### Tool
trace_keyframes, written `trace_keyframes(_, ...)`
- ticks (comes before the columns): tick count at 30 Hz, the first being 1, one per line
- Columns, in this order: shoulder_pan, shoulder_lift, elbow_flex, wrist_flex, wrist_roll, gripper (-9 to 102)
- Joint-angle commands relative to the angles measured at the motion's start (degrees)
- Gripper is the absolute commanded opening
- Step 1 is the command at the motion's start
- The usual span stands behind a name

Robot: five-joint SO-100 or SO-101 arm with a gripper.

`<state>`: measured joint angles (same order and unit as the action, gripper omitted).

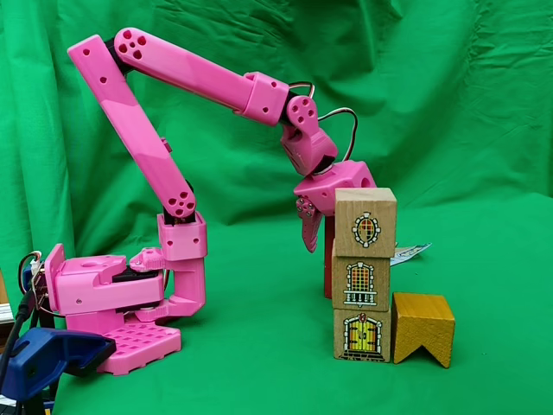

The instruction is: Grasp some building blocks and build the house on the picture.

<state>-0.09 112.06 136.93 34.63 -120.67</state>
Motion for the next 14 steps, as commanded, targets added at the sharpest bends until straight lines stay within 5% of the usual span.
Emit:
trace_keyframes(1, -0.2, 1.2, -1.0, -0.8, -0.4, 46)
trace_keyframes(14, 0.5, 1.4, -1.0, -0.8, -0.4, 46)
